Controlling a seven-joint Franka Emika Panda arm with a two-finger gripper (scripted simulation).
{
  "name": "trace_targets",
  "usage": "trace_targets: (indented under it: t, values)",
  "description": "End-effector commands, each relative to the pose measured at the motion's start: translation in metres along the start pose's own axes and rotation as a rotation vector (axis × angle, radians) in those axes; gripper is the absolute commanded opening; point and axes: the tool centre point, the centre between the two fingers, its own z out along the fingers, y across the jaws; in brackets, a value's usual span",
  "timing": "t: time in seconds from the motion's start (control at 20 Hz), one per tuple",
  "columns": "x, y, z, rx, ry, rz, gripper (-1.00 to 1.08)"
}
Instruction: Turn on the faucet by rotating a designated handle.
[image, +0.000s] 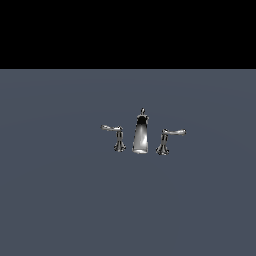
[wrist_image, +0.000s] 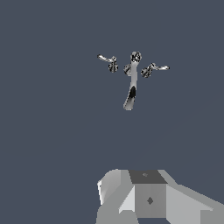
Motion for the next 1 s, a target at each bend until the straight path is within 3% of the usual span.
trace_targets:
  t: [0.0,0.5,0.95]
  values:
    - [0.0,0.0,0.0,0.0,0.0,0.0,-1.0]
    - [0.015,-0.003,0.016,0.001,0.0,0.07,-1.0]
    - [0.054,-0.006,0.059,0.005,0.0,0.253,-1.0]
